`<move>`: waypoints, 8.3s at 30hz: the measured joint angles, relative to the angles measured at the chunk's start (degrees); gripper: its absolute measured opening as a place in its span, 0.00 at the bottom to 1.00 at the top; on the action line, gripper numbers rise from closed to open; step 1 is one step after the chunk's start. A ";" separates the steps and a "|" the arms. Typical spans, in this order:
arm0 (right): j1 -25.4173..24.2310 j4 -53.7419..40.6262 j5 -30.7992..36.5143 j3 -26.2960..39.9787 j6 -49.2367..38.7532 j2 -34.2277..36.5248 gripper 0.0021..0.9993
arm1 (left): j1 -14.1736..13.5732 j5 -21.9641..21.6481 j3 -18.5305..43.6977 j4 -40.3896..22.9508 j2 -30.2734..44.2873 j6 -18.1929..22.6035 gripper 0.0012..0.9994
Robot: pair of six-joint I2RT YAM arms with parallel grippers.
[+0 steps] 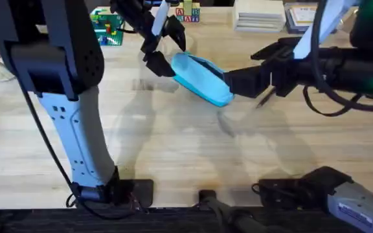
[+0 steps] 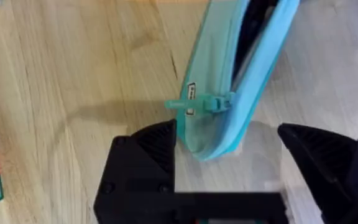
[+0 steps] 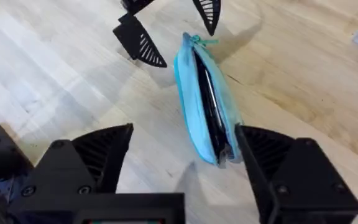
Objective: Unzip the bag, pick up the pens from the table one at a time and place them inside, then zip the bag closed.
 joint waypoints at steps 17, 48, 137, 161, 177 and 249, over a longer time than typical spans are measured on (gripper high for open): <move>0.00 -0.75 0.02 0.00 -0.61 -0.16 1.00 | 0.31 -5.74 0.00 -10.06 -14.78 -2.00 1.00; 0.00 -0.81 0.02 0.00 -0.83 -0.18 1.00 | 0.96 -10.89 -0.51 -6.97 -23.03 -49.54 1.00; 0.00 5.52 3.65 0.00 -21.43 29.97 0.31 | 7.22 -17.09 -40.17 11.44 -62.64 -72.24 1.00; 0.00 5.92 2.99 0.04 -18.29 26.09 1.00 | 7.22 -17.10 -40.17 11.44 -62.64 -72.24 1.00; 0.00 4.82 3.43 0.04 -4.69 10.96 1.00 | 7.22 -17.10 -40.17 11.39 -62.64 -72.24 1.00; -14.55 -27.66 24.91 15.74 57.55 35.10 1.00 | 7.22 -17.10 -40.17 11.39 -62.64 -72.18 1.00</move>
